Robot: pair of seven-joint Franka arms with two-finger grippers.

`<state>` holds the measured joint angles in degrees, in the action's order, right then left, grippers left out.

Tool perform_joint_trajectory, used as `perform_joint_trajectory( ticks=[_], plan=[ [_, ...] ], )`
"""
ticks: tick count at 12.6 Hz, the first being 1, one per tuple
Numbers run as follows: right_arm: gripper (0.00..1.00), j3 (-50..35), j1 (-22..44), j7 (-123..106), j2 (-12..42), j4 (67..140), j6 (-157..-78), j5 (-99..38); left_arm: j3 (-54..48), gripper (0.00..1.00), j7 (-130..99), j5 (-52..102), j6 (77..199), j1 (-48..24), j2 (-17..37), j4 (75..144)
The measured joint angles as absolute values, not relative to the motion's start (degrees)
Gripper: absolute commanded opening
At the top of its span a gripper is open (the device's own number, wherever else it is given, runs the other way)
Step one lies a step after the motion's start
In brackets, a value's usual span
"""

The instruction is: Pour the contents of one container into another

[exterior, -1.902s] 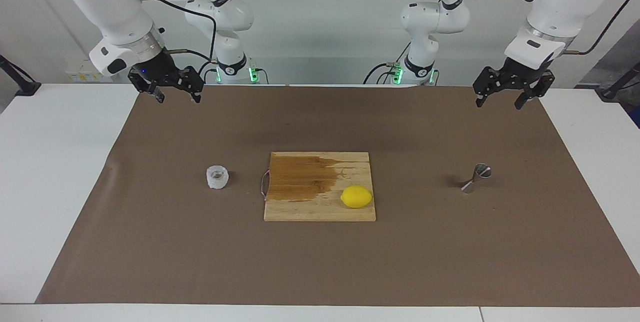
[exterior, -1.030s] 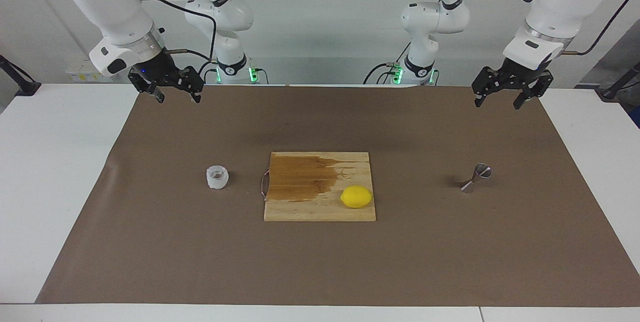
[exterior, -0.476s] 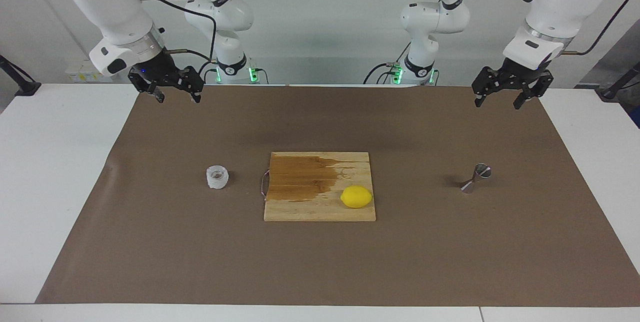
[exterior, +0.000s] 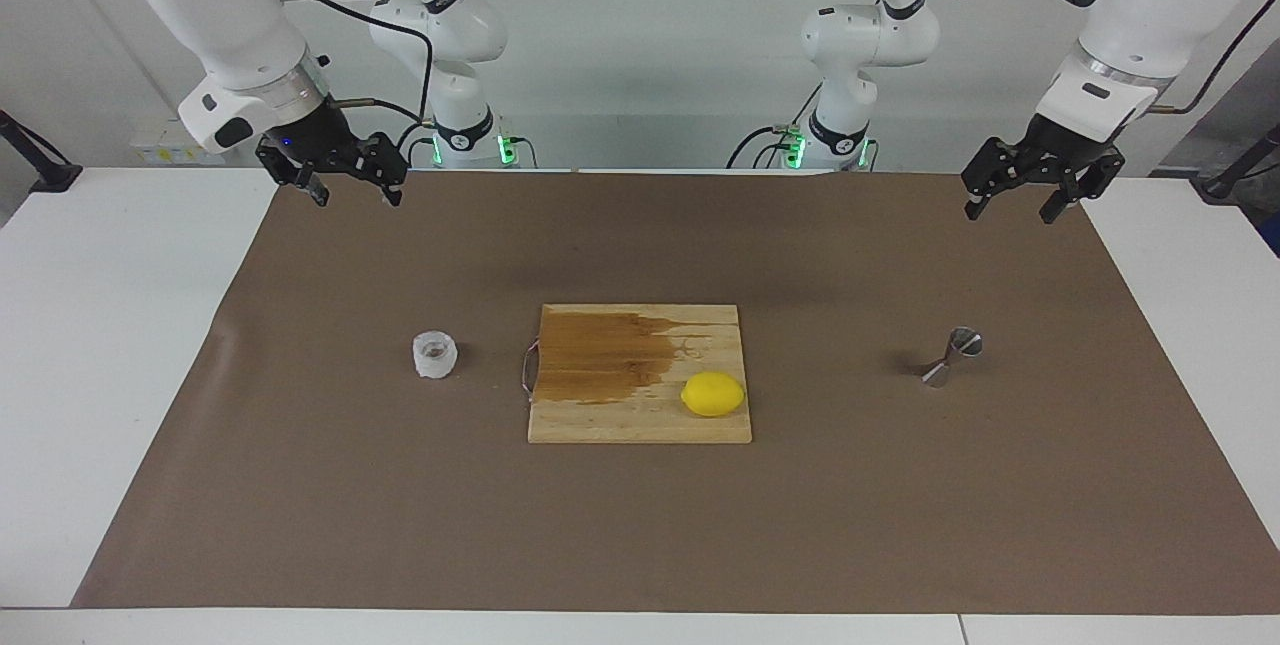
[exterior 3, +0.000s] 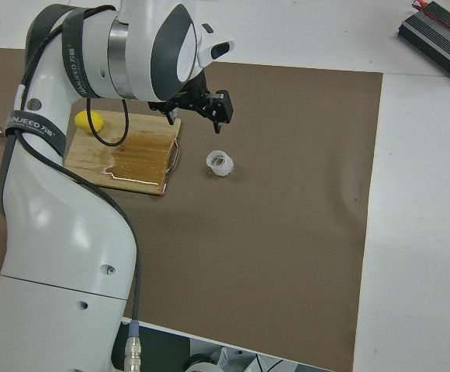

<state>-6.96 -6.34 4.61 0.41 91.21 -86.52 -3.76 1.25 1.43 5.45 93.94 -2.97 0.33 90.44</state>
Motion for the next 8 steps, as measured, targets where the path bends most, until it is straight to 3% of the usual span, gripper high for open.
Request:
perform_joint_trajectory(
  ticks=[3,8],
  plan=[
    [1.00,-6.96,-6.34,4.61,0.41,91.21,-86.52,-3.76,1.47,1.00,-1.71,10.48,94.65,1.92,3.55,90.02],
    [1.00,-6.96,-6.34,4.61,0.41,91.21,-86.52,-3.76,1.51,1.00,-22.65,17.31,94.73,5.66,13.31,82.12]
  ],
)
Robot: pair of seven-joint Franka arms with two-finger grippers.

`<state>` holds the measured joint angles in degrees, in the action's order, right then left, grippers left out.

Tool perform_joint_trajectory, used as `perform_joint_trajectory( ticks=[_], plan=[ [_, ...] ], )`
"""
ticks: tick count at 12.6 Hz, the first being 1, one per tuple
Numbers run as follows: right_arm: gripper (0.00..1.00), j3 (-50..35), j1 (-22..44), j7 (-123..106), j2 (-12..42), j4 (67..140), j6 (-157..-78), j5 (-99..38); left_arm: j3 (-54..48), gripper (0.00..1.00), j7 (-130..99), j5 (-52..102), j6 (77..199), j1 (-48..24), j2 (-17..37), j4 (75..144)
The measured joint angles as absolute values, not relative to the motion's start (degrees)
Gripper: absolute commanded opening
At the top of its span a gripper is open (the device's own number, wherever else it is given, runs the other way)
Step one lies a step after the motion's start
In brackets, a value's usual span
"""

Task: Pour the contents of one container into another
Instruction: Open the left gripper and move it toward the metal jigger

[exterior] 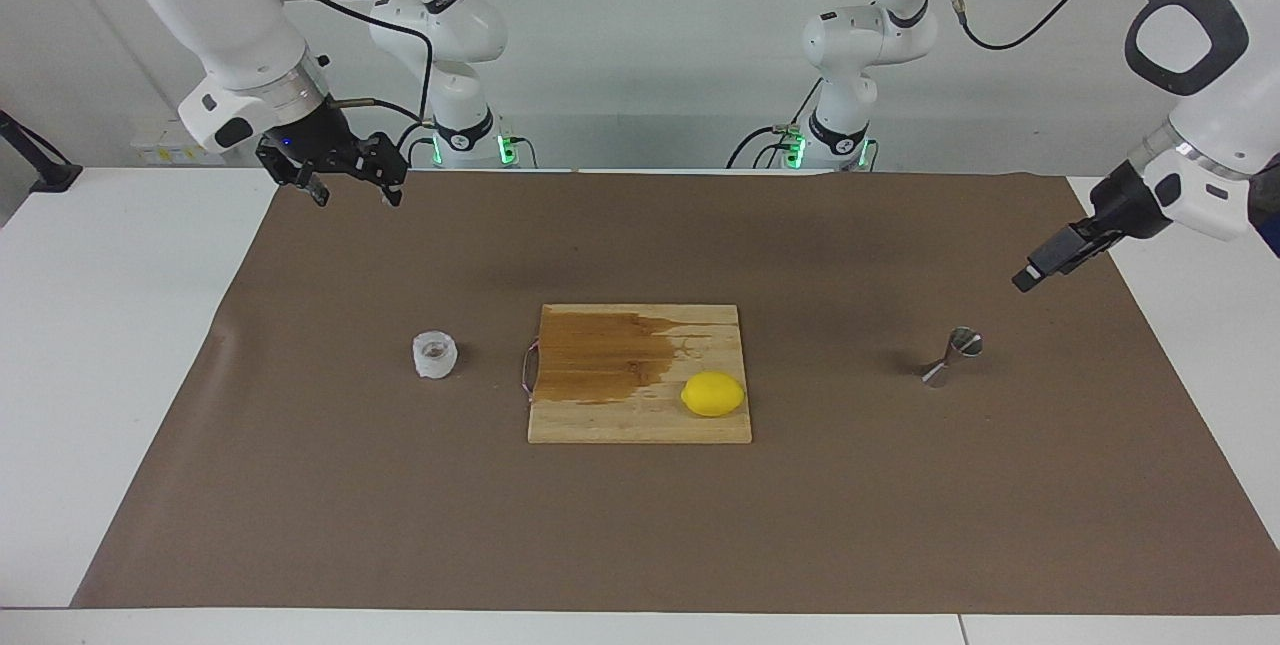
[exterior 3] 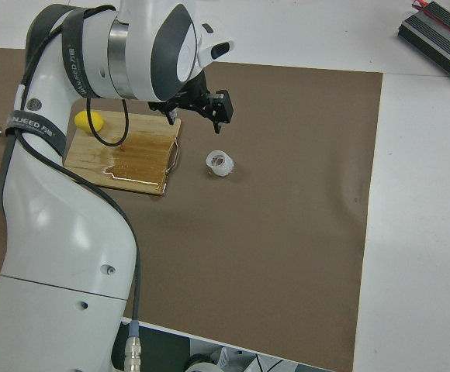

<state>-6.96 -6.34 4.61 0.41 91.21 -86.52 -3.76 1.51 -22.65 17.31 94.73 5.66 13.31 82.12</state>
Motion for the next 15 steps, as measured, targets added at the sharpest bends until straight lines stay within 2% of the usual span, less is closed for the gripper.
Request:
perform_joint_trajectory(
  ticks=[7,11,15],
  plan=[
    [1.00,-6.96,-6.34,4.62,0.41,91.21,-86.52,-3.76,1.68,1.00,-55.49,26.01,96.50,11.05,23.22,77.15],
    [1.00,-6.96,-6.34,4.61,0.41,91.21,-86.52,-3.76,1.68,1.00,-60.39,28.56,96.83,14.89,28.17,76.38],
    [1.00,-6.96,-6.34,4.61,0.41,91.21,-86.52,-3.76,1.66,1.00,-63.00,29.40,99.84,15.72,29.85,78.08]
  ],
)
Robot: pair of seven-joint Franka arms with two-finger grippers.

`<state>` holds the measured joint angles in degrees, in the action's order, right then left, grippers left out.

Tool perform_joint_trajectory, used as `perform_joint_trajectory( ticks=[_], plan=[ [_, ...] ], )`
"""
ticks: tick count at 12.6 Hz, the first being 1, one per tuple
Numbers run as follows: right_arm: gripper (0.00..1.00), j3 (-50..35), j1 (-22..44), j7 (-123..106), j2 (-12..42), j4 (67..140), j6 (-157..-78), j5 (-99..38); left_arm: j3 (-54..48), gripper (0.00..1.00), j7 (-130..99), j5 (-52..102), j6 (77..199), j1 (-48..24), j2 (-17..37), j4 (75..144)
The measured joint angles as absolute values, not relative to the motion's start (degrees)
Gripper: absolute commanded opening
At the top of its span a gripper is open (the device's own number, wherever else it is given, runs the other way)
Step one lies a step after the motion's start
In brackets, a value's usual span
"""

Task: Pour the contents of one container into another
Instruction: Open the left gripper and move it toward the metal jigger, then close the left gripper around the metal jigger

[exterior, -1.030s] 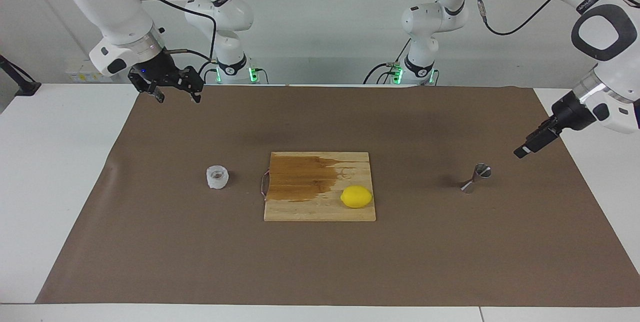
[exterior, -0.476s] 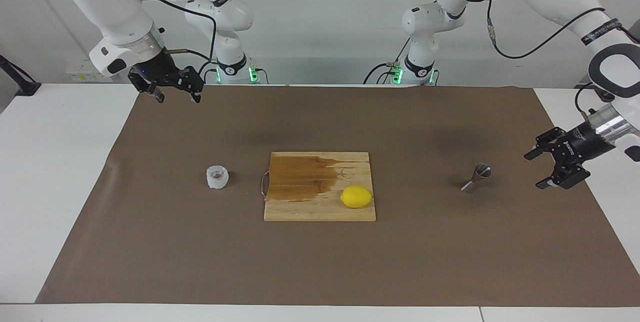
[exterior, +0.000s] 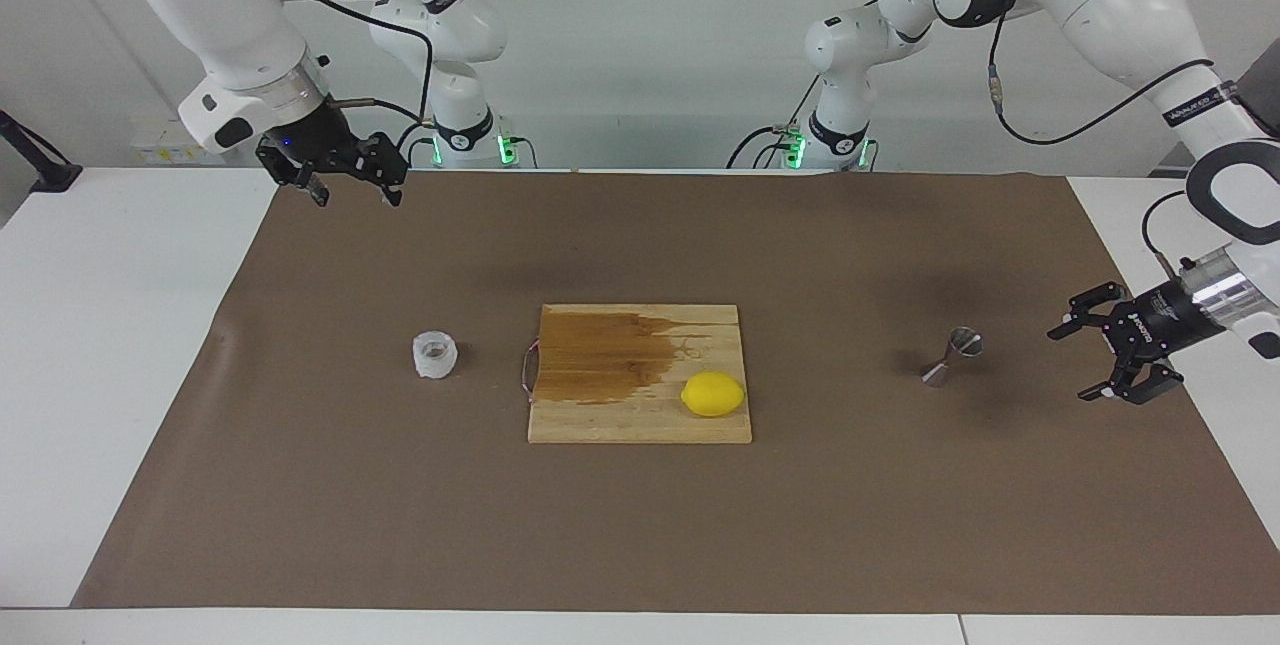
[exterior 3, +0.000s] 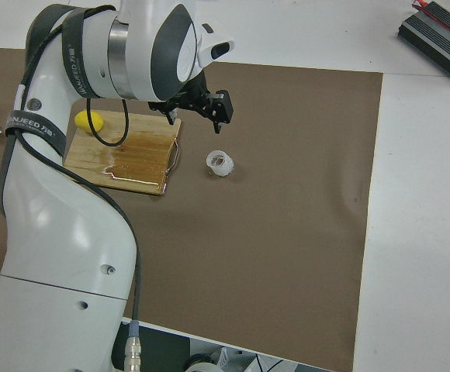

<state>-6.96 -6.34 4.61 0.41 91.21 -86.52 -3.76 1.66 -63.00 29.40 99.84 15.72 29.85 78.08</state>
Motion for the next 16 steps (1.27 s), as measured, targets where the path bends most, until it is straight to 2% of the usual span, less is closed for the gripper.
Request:
perform_joint_trajectory(
  ticks=[4,12,16],
  plan=[
    [1.00,-6.96,-6.34,4.61,0.41,91.21,-86.52,-3.76,1.66,1.00,-63.33,29.54,102.55,16.07,29.29,82.45],
    [1.00,-6.96,-6.34,4.62,0.41,91.21,-86.52,-3.76,1.77,1.00,-63.63,42.10,113.14,17.56,20.54,108.16],
    [1.00,-6.96,-6.34,4.61,0.41,91.21,-86.52,-3.76,0.97,1.00,-63.49,48.75,118.33,16.52,17.85,115.08]
  ],
)
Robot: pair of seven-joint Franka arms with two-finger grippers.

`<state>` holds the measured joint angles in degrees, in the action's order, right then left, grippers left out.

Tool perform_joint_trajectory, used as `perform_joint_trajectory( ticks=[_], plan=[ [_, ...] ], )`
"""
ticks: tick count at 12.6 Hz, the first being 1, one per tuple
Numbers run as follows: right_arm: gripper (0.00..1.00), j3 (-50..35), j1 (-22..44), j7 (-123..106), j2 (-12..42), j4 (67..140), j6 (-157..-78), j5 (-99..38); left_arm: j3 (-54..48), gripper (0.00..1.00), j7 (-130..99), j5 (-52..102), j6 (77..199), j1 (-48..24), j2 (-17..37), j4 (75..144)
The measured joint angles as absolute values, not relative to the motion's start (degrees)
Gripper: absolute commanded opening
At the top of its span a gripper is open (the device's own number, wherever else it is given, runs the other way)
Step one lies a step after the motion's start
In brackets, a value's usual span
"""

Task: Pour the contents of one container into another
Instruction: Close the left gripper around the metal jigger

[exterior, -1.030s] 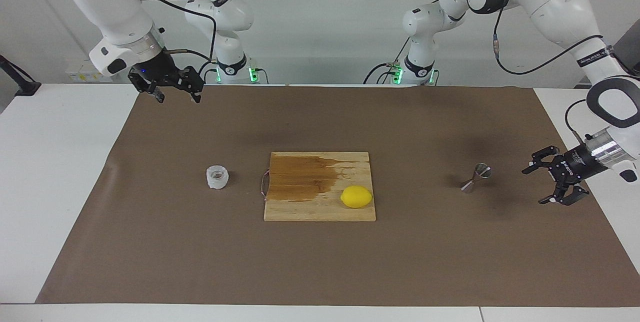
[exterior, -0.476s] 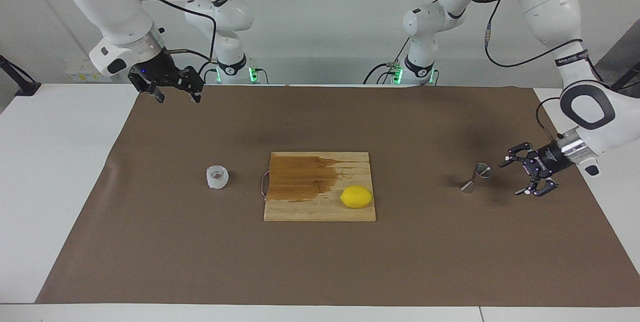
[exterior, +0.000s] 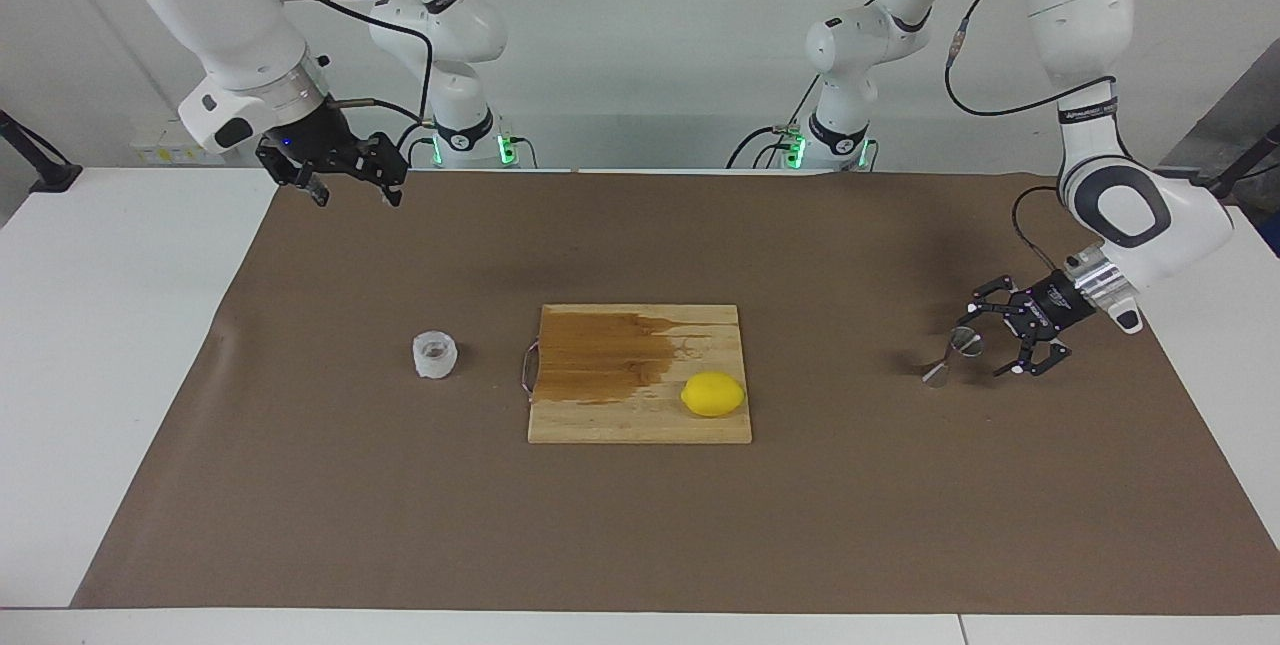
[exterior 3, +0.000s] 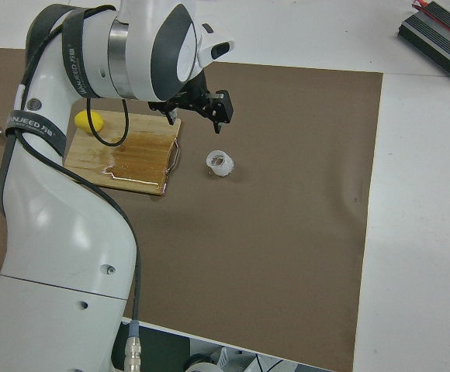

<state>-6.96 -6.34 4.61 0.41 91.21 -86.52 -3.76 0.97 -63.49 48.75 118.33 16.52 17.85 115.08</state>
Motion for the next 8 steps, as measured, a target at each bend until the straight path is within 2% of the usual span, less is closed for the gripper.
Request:
perform_joint_trajectory(
  ticks=[7,8],
  plan=[
    [1.00,-6.96,-6.34,4.61,0.41,91.21,-86.52,-3.76,0.76,1.00,-63.45,56.88,126.43,10.85,16.86,118.48],
    [1.00,-6.96,-6.34,4.61,0.41,91.21,-86.52,-3.76,0.95,0.82,-63.45,57.46,126.47,10.90,16.81,118.54]
  ],
)
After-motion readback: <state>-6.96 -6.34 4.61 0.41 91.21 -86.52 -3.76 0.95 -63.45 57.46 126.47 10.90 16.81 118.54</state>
